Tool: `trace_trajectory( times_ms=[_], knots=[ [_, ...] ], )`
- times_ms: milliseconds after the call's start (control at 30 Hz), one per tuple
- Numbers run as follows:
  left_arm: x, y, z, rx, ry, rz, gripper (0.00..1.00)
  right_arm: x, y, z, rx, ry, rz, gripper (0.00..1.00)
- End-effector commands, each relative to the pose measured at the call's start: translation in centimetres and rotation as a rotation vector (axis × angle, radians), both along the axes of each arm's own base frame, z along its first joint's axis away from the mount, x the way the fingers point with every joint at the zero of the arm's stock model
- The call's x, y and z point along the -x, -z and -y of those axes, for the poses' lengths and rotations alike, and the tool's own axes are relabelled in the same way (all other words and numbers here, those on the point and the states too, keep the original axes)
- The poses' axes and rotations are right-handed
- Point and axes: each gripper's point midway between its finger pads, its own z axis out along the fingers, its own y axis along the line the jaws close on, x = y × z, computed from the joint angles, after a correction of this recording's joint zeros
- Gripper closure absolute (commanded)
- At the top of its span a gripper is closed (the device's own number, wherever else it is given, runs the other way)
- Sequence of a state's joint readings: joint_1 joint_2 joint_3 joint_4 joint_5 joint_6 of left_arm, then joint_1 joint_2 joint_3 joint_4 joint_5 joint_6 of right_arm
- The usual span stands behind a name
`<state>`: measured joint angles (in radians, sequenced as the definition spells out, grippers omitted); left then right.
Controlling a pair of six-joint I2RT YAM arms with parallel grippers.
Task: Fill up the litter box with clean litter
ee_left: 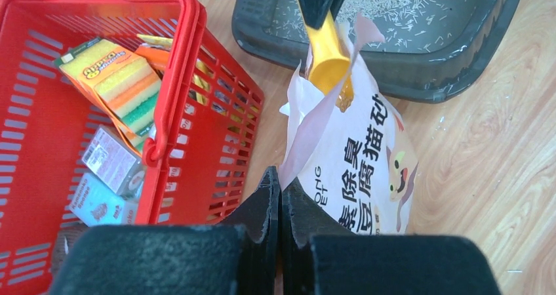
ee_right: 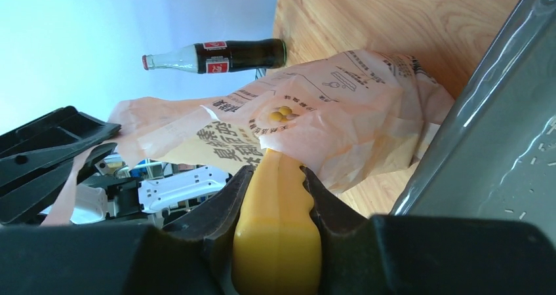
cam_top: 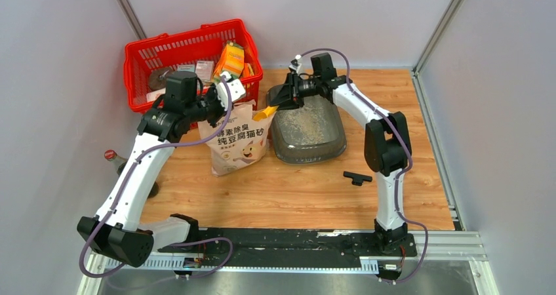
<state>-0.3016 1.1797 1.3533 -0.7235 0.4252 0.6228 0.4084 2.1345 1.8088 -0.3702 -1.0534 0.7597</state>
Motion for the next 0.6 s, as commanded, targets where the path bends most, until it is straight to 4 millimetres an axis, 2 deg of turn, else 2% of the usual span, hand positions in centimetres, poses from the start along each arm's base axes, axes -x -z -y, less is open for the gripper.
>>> trace_trajectory(
  times_ms=[0, 67, 167, 267, 400, 567],
  knots=[
    [-0.7, -13.1, 1.3, 0.083, 0.093, 0.46, 1.0, 0.4, -5.2, 1.0, -0.041, 0.025, 0.085, 1.0],
    [-0.3, -13.4, 1.2, 0.088, 0.098, 0.467, 1.0, 0.5, -5.0, 1.3, -0.04, 0.025, 0.066, 1.0],
    [0.3, -12.8, 1.1, 0.077, 0.106, 0.455, 1.0, -0.4, -4.8, 2.1, -0.041, 0.049, 0.042, 1.0],
    [0.7, -11.5, 0.7, 0.065, 0.094, 0.424, 1.0, -0.9, -5.6, 2.7, -0.051, 0.064, 0.049, 1.0],
    [1.2, -9.6, 0.6, 0.059, 0.091, 0.376, 1.0, -0.6, -6.1, 3.0, -0.062, 0.058, 0.046, 1.0],
    [1.7, -8.5, 0.4, 0.051, 0.088, 0.363, 1.0, -0.6, -7.2, 3.5, -0.072, 0.064, 0.084, 1.0]
  ],
)
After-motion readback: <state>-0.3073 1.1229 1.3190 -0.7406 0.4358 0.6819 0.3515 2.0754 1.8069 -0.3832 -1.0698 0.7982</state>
